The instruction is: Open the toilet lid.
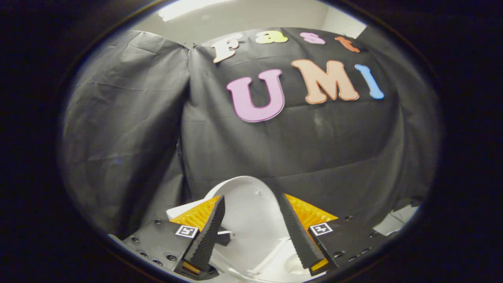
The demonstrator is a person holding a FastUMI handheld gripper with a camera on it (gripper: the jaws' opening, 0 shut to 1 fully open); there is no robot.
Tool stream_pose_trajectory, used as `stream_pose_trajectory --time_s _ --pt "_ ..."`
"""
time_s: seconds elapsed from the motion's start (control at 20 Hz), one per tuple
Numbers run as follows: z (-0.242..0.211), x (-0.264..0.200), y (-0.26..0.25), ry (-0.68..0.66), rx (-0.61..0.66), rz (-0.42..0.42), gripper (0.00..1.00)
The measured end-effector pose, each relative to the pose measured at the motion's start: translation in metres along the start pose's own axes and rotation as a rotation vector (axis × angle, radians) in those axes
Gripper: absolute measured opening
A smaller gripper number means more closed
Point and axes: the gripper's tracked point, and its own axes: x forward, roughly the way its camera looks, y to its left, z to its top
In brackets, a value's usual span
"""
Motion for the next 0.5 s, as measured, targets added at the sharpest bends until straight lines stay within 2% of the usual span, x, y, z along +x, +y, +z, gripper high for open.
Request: stream_pose_trajectory --time_s 0.3,0.5 --pt "0.029 -0.032 -0.092 -0.059 -0.025 -0.17 0.87" --pt "0.024 -0.057 -0.135 -0.04 -0.04 -0.217 0.87"
